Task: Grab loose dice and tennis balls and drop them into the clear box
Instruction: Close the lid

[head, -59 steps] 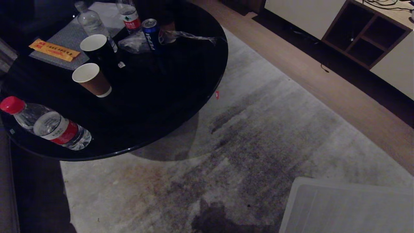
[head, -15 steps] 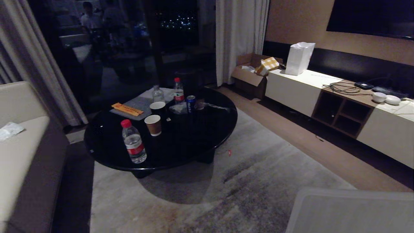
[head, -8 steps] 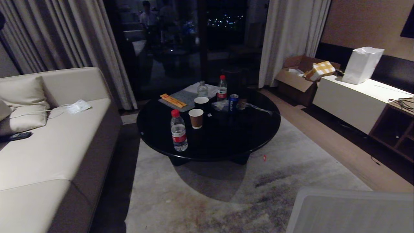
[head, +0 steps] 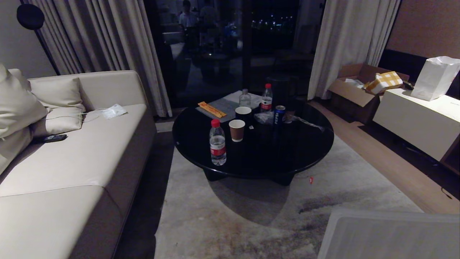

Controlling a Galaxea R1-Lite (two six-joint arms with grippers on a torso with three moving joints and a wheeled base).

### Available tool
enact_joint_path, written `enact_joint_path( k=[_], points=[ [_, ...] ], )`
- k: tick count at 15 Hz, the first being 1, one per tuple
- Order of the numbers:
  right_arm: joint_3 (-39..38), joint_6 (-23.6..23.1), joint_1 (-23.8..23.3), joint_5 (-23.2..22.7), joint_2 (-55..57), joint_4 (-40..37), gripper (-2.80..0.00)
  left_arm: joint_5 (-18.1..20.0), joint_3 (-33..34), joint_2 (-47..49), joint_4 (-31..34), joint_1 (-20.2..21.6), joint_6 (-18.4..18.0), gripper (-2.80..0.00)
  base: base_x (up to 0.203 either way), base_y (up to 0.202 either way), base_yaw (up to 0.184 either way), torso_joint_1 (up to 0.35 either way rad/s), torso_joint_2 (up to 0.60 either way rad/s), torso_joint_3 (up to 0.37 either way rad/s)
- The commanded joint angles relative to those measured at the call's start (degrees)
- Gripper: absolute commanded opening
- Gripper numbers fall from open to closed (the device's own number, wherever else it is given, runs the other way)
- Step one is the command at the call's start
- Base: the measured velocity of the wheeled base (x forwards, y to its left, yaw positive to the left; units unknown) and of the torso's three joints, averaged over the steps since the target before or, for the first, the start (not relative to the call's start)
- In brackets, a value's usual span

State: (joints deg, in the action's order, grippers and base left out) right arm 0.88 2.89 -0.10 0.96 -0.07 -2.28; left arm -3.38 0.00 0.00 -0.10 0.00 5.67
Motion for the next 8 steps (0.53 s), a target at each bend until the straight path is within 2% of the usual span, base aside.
enact_joint_path(
  k=[1, 3, 8],
  points=[
    [0.0, 0.0, 0.0, 0.0, 0.0, 0.0, -2.80, -0.1, 0.1, 0.1, -0.1, 0.0, 0.1, -2.80, 0.000, 0.000, 0.000, 0.000, 0.00, 0.000],
    [0.0, 0.0, 0.0, 0.0, 0.1, 0.0, -2.80, -0.1, 0.1, 0.1, 0.0, 0.0, 0.2, -2.80, -0.099, 0.000, 0.003, 0.004, 0.00, 0.001],
    [0.0, 0.0, 0.0, 0.0, 0.0, 0.0, -2.80, -0.1, 0.1, 0.1, -0.1, 0.0, 0.2, -2.80, -0.183, 0.000, -0.001, 0.003, 0.00, 0.001]
  ],
)
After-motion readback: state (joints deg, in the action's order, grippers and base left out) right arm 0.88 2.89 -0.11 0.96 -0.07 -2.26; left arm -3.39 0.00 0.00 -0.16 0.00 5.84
